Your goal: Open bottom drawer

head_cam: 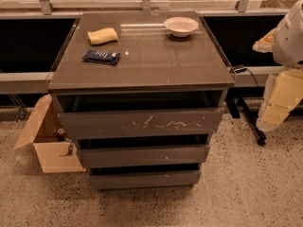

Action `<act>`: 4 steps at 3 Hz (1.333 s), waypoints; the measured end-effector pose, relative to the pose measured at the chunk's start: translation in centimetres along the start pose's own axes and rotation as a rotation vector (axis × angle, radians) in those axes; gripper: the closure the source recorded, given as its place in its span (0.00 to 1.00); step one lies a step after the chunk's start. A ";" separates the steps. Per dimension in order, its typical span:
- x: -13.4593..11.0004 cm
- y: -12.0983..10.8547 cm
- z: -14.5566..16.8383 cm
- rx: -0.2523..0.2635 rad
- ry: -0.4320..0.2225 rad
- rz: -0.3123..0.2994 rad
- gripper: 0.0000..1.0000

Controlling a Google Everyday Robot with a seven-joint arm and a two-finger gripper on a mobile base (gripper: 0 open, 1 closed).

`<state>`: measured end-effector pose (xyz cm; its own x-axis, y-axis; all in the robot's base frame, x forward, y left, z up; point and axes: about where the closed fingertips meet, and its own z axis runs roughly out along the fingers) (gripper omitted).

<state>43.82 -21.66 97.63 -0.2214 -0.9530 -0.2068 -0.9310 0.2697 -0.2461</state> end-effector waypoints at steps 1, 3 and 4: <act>-0.1 0.1 0.3 -0.003 -0.006 -0.004 0.00; -5.4 7.4 12.9 -0.209 -0.302 -0.165 0.00; -8.1 11.9 18.2 -0.344 -0.410 -0.197 0.00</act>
Offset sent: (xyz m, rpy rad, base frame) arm -0.0098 0.0875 -0.1271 0.2751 0.0585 0.3139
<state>39.79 -8.20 79.10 0.0333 -0.8305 -0.5560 -0.9994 -0.0339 -0.0094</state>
